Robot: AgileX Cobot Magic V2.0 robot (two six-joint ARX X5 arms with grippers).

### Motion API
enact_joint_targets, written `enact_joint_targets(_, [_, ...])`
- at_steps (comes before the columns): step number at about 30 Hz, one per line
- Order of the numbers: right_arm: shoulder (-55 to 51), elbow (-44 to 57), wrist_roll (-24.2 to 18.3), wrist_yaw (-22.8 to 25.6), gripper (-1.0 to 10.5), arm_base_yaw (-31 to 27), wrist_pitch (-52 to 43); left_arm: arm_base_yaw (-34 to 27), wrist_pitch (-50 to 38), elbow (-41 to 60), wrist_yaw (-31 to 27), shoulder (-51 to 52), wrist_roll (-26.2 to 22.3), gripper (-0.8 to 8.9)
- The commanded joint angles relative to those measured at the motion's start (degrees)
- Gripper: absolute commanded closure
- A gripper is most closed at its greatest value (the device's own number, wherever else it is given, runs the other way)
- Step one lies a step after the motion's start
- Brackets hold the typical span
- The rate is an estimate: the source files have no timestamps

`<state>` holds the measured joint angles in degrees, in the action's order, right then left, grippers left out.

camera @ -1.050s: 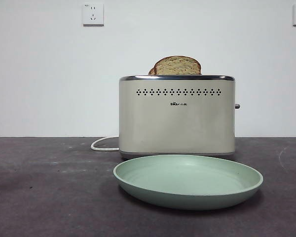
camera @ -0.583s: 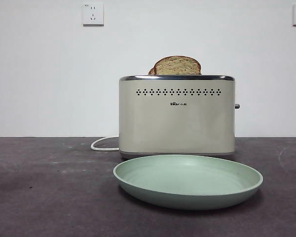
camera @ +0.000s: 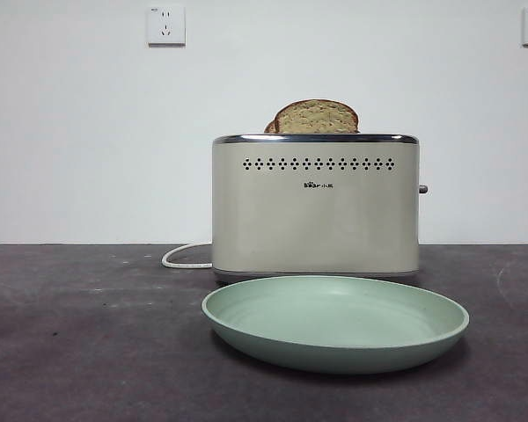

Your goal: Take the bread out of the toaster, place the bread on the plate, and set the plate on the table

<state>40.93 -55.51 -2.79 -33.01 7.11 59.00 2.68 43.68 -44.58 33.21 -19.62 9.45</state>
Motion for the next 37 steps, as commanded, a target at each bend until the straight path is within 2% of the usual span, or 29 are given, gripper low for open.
enact_joint_targets(1, [-0.1,-0.2,0.4,-0.1,3.1,0.1,-0.1,0.0,-2.9,-0.1,0.7,-1.0,-0.7,2.41])
enact_joint_targets(8, [-0.1,-0.2,0.9,-0.1,3.1,0.1,0.0,0.5,-16.3,-0.2,6.3,-9.6,-2.2,2.41])
enact_joint_targets(12, [-0.1,-0.2,0.9,-0.1,3.1,0.1,0.0,2.9,-26.1,-1.2,6.5,-16.8,-2.7,2.41])
enact_joint_targets(15, [0.0,-0.2,0.9,0.0,3.1,0.1,0.0,6.1,-31.3,-3.5,6.2,-23.3,-4.8,2.41])
enact_joint_targets(18, [0.0,-0.2,0.9,0.0,3.1,0.1,0.0,10.0,-32.9,-7.4,4.9,-30.5,-7.7,2.41])
enact_joint_targets(21, [0.0,-0.2,0.8,0.0,3.1,0.1,0.0,13.6,-32.9,-12.0,1.3,-37.5,-11.6,2.41])
enact_joint_targets(27, [0.0,-0.2,0.8,0.0,3.1,0.1,0.0,18.6,-33.5,-21.4,-3.0,-51.0,-17.7,2.41])
enact_joint_targets(37, [0.0,-0.2,0.8,0.1,3.1,0.1,0.0,23.4,-43.5,-30.1,-4.7,-68.5,-20.2,2.42])
